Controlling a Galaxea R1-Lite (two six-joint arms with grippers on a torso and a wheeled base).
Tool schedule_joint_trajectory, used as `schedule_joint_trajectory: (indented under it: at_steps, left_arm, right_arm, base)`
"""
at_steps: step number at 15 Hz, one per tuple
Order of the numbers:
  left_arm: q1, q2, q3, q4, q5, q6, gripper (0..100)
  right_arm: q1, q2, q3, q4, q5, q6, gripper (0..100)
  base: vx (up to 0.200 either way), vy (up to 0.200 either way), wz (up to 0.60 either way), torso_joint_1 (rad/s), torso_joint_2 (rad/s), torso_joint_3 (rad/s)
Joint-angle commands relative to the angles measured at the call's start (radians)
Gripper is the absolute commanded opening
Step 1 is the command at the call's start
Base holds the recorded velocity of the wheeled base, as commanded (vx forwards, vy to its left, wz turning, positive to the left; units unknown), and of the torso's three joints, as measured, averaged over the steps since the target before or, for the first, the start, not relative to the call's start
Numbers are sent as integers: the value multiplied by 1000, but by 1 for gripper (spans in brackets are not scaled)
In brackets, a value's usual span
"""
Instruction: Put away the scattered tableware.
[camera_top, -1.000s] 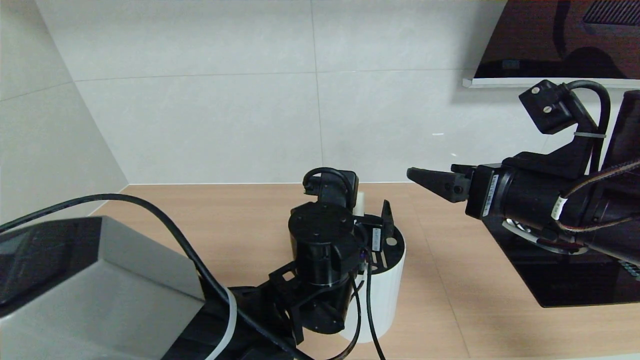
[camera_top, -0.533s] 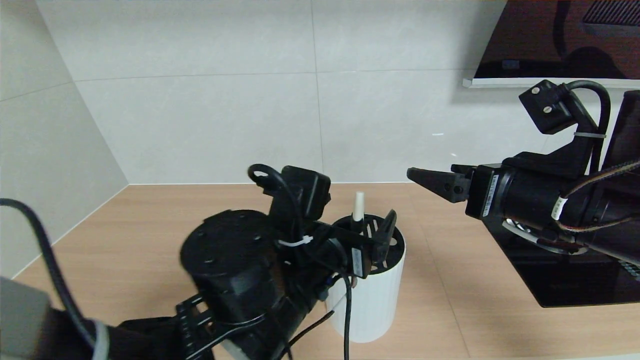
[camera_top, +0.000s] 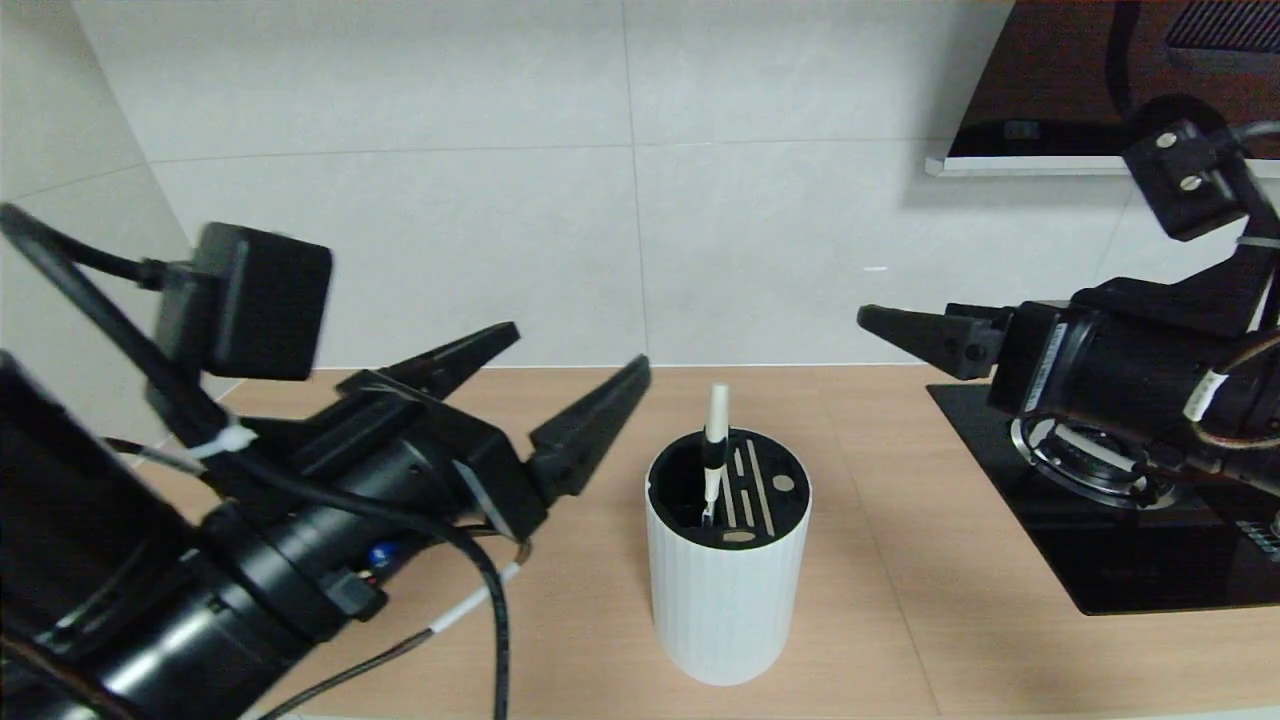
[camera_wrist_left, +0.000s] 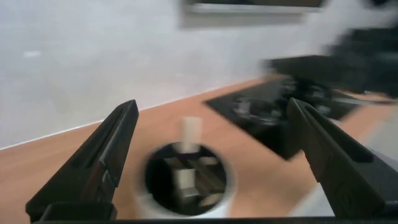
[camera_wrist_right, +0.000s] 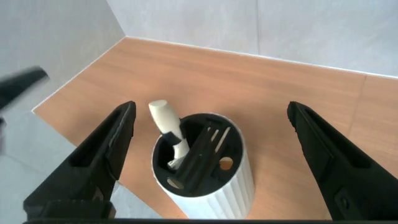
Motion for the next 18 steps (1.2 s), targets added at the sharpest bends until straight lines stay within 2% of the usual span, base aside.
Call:
schedule_joint_trajectory:
  at_steps: [1,4,5,6,8,9,10,11,12,13,14,15,16,18]
  left_arm:
    - [147,-280,41,166,-64,-2,100]
    - [264,-613,44,486,-94,-2,100]
    - [299,-679,42,556,-95,0,100]
    - [364,-814,38,700,-106,2,100]
    - [457,-1010,36,869,-134,14,100]
    - [506,-1084,36,924,-152,29,100]
    - [560,-1173,35,996,-167,61,100]
    - [572,-1203,33,1025,-175,75,100]
    - [603,-1303,13,1139,-187,112,100]
    - [618,-1300,3,1154,-158,109,100]
    - [623,-1300,-10,1133,-111,106,100]
    - [646,-1299,-17,1110,-89,103,100]
    - [684,-1300,-20,1101,-89,104,100]
    - [761,-1315,-25,1107,-92,103,100]
  right_arm:
    - [-53,-86,50,-2,0,-4,100]
    - [-133,-287,177,6,0,-22,100]
    - [-150,-336,208,9,-2,-29,100]
    - [-193,-446,269,10,-2,-55,100]
    - [-290,-623,355,47,-2,-85,100]
    - [-334,-703,387,95,-2,-90,100]
    - [-380,-801,410,167,0,-92,100]
    - [-389,-836,413,196,0,-92,100]
    - [-396,-985,406,342,0,-92,100]
    - [-403,-1060,401,423,0,-93,100]
    - [-423,-1131,404,487,-2,-108,100]
    - [-451,-1201,413,544,-2,-142,100]
    - [-472,-1272,424,602,-2,-162,100]
    - [-498,-1279,445,615,-55,-168,100]
  base:
    - [0,0,0,0,0,0]
    - [0,0,0,0,0,0]
    - [0,0,0,0,0,0]
    - [0,0,0,0,0,0]
    - [0,0,0,0,0,0]
    - [0,0,0,0,0,0]
    - [0,0,0,0,0,0]
    - [0,0,0,0,0,0]
    - [0,0,0,0,0,0]
    - [0,0,0,0,0,0]
    - [0,0,0,0,0,0]
    - [0,0,0,0,0,0]
    - [0,0,0,0,0,0]
    - [0,0,0,0,0,0]
